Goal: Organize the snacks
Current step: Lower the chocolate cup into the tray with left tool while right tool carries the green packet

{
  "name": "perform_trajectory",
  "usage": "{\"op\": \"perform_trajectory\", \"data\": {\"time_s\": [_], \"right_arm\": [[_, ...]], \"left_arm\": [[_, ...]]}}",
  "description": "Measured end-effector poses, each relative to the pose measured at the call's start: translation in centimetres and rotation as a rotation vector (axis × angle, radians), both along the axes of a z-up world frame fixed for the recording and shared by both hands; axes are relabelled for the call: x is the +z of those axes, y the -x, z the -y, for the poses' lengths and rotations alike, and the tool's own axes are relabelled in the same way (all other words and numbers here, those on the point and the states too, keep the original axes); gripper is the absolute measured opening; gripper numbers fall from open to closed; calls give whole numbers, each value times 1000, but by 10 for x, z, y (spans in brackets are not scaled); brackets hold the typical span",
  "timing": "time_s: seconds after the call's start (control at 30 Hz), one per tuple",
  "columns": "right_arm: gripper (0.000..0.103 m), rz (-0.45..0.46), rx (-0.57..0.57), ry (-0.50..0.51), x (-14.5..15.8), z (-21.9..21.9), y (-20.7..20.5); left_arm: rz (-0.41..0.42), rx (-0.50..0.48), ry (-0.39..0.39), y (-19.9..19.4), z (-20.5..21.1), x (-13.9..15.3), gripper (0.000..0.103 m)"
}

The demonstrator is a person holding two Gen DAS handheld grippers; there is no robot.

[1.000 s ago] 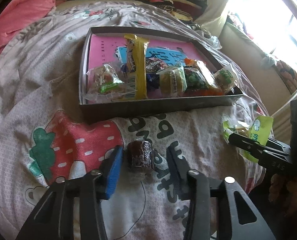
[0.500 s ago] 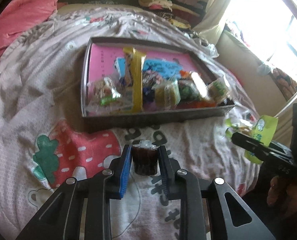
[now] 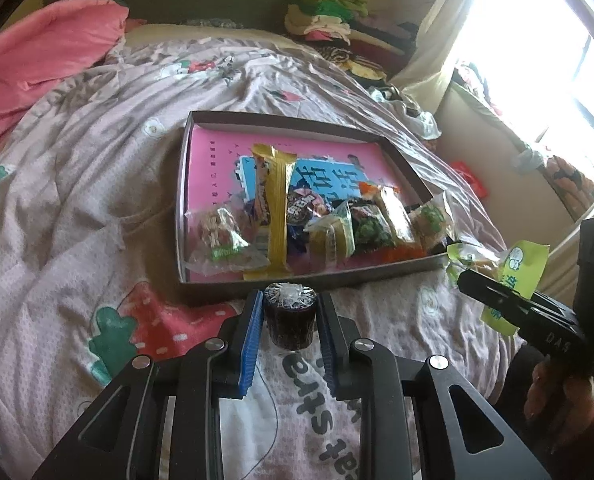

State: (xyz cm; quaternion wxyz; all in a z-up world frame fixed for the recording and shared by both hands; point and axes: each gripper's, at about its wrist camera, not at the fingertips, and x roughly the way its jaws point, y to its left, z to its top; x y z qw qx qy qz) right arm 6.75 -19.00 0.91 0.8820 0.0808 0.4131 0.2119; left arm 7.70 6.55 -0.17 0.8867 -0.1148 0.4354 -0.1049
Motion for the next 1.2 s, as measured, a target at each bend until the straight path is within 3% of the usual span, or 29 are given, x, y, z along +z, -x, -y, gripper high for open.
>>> {"op": "perform_trajectory", "data": {"time_s": [0.83,1.2], "right_arm": [[34,13,-16,-23,5,1,-36],[34,-14,63,-2,-3,-30,-60]], "left_arm": [[11,-18,-18,-44,28,-3,27],[-3,-12,-23,-59,29,-16,27]]}}
